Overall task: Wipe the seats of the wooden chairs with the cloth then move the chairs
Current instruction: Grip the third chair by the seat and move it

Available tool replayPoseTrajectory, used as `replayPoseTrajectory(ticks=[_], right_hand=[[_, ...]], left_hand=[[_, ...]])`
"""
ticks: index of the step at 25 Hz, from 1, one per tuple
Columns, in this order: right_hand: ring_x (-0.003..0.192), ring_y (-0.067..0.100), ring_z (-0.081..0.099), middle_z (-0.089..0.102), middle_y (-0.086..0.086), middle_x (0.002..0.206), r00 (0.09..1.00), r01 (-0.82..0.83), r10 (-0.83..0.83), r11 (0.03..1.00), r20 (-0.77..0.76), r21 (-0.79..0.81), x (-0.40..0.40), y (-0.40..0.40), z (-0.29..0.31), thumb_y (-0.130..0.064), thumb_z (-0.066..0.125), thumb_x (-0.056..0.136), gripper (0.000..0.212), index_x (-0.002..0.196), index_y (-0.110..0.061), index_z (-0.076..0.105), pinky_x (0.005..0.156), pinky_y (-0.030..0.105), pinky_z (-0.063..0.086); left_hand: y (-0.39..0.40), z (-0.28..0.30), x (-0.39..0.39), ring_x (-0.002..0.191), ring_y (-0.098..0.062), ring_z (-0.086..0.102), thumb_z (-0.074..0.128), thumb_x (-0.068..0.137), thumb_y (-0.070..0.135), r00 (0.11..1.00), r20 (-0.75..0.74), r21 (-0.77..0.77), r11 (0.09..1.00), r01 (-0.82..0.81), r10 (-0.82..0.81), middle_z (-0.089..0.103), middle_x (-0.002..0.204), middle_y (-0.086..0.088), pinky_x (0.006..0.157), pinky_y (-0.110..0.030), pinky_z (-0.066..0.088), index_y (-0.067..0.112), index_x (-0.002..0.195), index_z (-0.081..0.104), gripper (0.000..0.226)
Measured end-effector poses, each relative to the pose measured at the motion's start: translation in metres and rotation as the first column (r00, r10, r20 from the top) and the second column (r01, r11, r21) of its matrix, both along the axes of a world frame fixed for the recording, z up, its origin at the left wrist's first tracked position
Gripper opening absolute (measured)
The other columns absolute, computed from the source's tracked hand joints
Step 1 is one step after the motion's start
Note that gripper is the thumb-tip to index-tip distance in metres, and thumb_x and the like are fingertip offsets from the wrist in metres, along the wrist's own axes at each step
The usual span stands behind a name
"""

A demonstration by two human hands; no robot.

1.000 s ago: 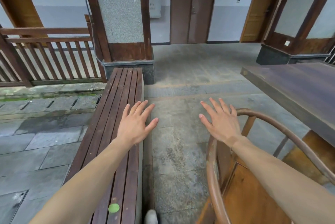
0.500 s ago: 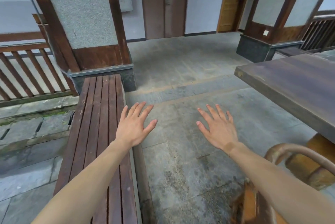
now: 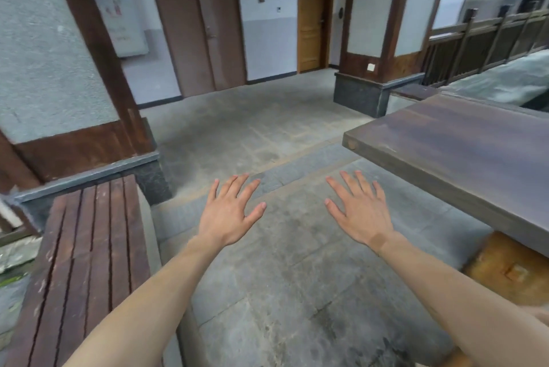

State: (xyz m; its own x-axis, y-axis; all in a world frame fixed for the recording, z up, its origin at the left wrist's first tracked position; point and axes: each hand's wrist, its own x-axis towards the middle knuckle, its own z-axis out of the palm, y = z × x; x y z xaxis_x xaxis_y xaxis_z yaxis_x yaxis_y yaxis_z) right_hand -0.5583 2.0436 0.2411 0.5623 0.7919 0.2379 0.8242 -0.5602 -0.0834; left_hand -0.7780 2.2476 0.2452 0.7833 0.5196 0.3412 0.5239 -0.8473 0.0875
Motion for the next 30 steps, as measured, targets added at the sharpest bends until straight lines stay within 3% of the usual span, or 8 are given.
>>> replayPoseTrajectory(ticks=[7, 12, 16, 20, 26, 30], right_hand=[[0.153, 0.028, 0.014, 0.025, -0.001, 0.164, 0.957, 0.283, -0.284, 0.959, 0.051, 0.035, 0.137, 0.003, 0.031, -0.068, 0.004, 0.092, 0.07, 0.153, -0.041, 0.025, 0.119, 0.055, 0.017], [0.152, 0.029, 0.02, 0.031, 0.001, 0.162, 0.834, 0.546, -0.548, 0.836, 0.062, 0.045, 0.168, -0.046, 0.017, -0.066, 0.013, 0.095, 0.065, 0.152, -0.04, 0.03, 0.118, 0.056, 0.022], [0.149, 0.03, 0.028, 0.039, 0.002, 0.158, 0.601, 0.794, -0.797, 0.604, 0.064, 0.074, 0.148, -0.096, 0.011, -0.065, 0.019, 0.093, 0.065, 0.149, -0.038, 0.039, 0.115, 0.056, 0.028], [0.148, 0.03, 0.03, 0.041, 0.002, 0.157, 0.317, 0.946, -0.947, 0.32, 0.057, 0.052, 0.075, -0.118, -0.002, -0.065, 0.019, 0.094, 0.065, 0.148, -0.037, 0.041, 0.114, 0.056, 0.03], [0.152, 0.027, 0.017, 0.029, -0.001, 0.163, -0.009, 0.999, -0.998, -0.011, 0.06, -0.037, -0.061, -0.135, -0.003, -0.064, 0.014, 0.095, 0.064, 0.152, -0.039, 0.03, 0.118, 0.054, 0.022], [0.151, 0.03, 0.023, 0.034, 0.001, 0.16, -0.15, 0.988, -0.985, -0.152, 0.087, -0.022, -0.129, -0.15, 0.004, -0.064, 0.013, 0.095, 0.066, 0.151, -0.038, 0.034, 0.115, 0.056, 0.026]], left_hand=[[0.046, 0.021, 0.201, 0.153, -0.017, 0.019, -0.001, 0.086, 0.078, 0.959, 0.027, 0.003, 0.959, 0.282, -0.282, 0.027, 0.164, 0.004, 0.125, -0.045, 0.002, 0.035, 0.153, 0.032, 0.086], [0.035, 0.013, 0.325, 0.153, -0.017, 0.017, 0.004, 0.086, 0.073, 0.83, 0.022, -0.028, 0.829, 0.558, -0.558, 0.025, 0.164, 0.005, 0.124, -0.044, 0.002, 0.035, 0.154, 0.03, 0.082], [-0.008, 0.006, 0.394, 0.153, -0.017, 0.019, 0.012, 0.091, 0.069, 0.598, 0.015, -0.051, 0.597, 0.801, -0.801, 0.028, 0.163, 0.004, 0.125, -0.046, 0.006, 0.034, 0.153, 0.032, 0.074], [-0.05, -0.006, 0.412, 0.146, -0.022, 0.036, 0.025, 0.094, 0.063, 0.334, 0.059, -0.041, 0.332, 0.942, -0.941, 0.043, 0.155, -0.001, 0.12, -0.053, 0.023, 0.029, 0.147, 0.045, 0.066], [-0.126, -0.015, 0.363, 0.147, -0.022, 0.034, 0.023, 0.093, 0.064, -0.005, 0.046, -0.086, -0.009, 0.996, -0.999, 0.042, 0.157, -0.001, 0.122, -0.051, 0.019, 0.029, 0.148, 0.045, 0.069], [-0.172, -0.011, 0.324, 0.148, -0.02, 0.032, 0.017, 0.092, 0.067, -0.117, 0.057, -0.095, -0.122, 0.988, -0.991, 0.039, 0.158, 0.0, 0.123, -0.05, 0.016, 0.03, 0.15, 0.04, 0.072]])
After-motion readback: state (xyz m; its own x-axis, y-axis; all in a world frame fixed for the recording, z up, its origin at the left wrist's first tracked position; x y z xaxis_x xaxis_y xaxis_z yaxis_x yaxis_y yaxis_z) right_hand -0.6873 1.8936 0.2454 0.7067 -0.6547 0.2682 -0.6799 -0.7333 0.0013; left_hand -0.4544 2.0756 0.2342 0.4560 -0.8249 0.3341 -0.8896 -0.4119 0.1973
